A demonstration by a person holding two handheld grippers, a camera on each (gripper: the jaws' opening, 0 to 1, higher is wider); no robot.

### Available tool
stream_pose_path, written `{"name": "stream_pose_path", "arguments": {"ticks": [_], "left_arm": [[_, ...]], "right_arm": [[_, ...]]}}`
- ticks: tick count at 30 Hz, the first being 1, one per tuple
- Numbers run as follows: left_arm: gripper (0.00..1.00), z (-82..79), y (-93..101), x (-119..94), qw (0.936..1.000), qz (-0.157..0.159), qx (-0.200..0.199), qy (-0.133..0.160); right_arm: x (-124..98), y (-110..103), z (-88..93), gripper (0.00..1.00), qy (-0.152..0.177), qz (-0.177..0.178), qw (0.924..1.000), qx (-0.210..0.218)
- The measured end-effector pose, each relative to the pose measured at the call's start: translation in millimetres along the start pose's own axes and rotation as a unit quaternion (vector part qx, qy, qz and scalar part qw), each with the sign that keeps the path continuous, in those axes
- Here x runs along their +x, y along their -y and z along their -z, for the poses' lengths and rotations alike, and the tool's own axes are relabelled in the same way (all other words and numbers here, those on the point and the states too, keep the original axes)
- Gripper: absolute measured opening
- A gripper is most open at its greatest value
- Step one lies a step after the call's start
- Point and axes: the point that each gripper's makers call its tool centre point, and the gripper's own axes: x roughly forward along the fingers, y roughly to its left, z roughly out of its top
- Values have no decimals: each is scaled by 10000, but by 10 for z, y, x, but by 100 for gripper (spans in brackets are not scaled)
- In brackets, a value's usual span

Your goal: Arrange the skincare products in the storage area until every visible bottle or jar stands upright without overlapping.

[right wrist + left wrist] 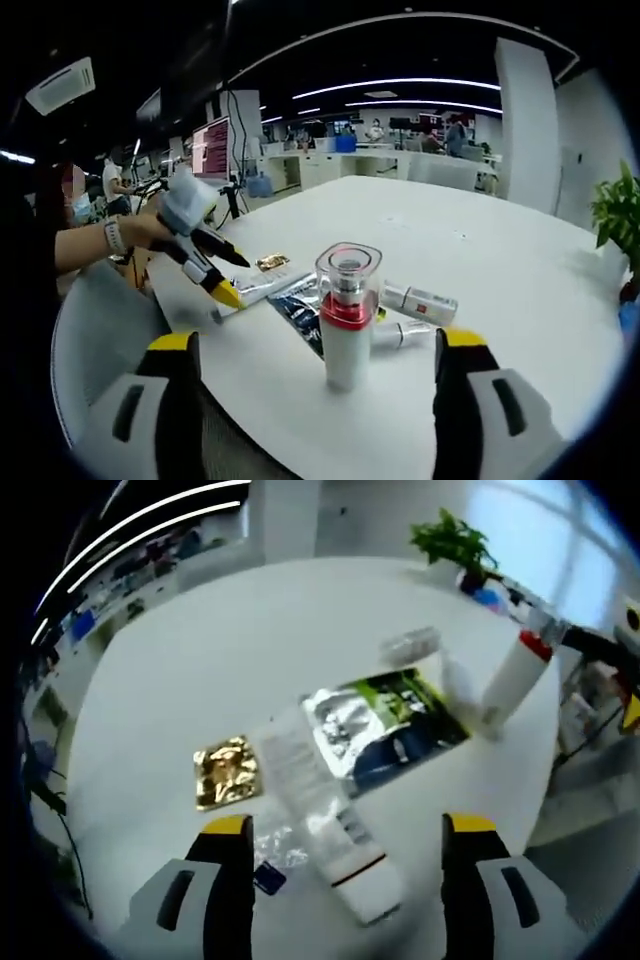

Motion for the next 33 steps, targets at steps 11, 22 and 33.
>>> {"name": "stream_pose_path", "arguments": {"ticks": [11, 22, 33], "left_arm": [[58, 2, -36, 231, 9982, -118, 370, -454], [55, 23, -113, 316, 9970, -239, 354, -643], [47, -22, -164, 319, 9956, -181, 448, -799]], "right_arm": [[-77, -5, 48, 99, -44, 41, 9999, 161], [-116, 3, 44, 99, -18, 102, 9998, 174], [-96, -28, 12, 99, -11, 62, 10000, 72]]}}
